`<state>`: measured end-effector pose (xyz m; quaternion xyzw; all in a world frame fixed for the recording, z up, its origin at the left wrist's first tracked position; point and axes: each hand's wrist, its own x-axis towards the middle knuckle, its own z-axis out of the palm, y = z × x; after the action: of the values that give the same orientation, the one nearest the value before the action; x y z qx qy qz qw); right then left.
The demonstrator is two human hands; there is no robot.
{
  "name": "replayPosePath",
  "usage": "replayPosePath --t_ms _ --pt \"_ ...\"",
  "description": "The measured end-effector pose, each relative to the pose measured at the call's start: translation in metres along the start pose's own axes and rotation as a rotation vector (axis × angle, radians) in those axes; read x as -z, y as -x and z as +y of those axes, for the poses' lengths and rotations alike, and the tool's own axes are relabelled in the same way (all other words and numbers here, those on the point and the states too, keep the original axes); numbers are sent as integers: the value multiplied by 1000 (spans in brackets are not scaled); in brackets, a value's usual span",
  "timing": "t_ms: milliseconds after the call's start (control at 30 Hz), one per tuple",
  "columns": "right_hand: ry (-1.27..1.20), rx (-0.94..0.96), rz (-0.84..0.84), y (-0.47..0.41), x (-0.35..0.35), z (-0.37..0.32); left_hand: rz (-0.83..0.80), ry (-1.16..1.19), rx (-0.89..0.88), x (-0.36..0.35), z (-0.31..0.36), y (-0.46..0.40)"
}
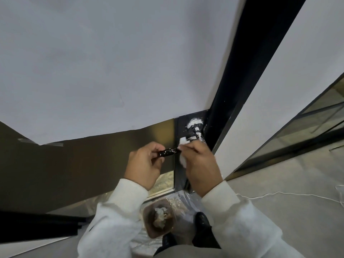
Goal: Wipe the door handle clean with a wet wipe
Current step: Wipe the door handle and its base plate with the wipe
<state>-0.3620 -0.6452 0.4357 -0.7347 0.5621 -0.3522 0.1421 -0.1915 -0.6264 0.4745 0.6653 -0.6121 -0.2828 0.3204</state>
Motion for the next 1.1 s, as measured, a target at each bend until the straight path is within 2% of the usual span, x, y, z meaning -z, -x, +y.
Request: replayPosePath --t_ms 33,100,167,233,433,567,633,733,800,867,967,1000,1033,1100 --pt "-20 -52 65 -3 5 5 -5 -17 -14 0 0 0" --pt "-75 -49 83 -4 6 3 -13 -64 -46 -2 0 -3" --pt "-111 18 -74 7 -2 -13 -21 -111 -94 -3 2 -6" --pt "-51 82 -80 20 -1 -16 -22 -131 -132 -3 3 -8" --pt "16 75 227 8 33 16 -41 -209 -184 -6 8 -11" --pt "-35 36 127 1 13 6 -67 -256 -186 -9 13 -11" --pt "-38 124 65 7 8 0 -85 -280 -186 -10 13 -12" --pt "-19 171 125 7 16 11 -111 -318 -178 -11 14 -12" --pt "-61 54 207 1 18 18 -128 -370 -168 -11 17 -12" --pt "-163 -33 134 4 11 7 -147 -429 -149 -13 21 -13" --pt "-182 175 72 30 -6 -2 -162 -462 -124 -15 24 -12" --pt "-227 134 91 36 -6 0 -166 -463 -122 -15 24 -12" --pt "-285 9 113 38 -3 6 -168 -462 -118 -15 24 -12" --pt "-527 -409 92 32 3 13 -169 -454 -97 -16 23 -12"
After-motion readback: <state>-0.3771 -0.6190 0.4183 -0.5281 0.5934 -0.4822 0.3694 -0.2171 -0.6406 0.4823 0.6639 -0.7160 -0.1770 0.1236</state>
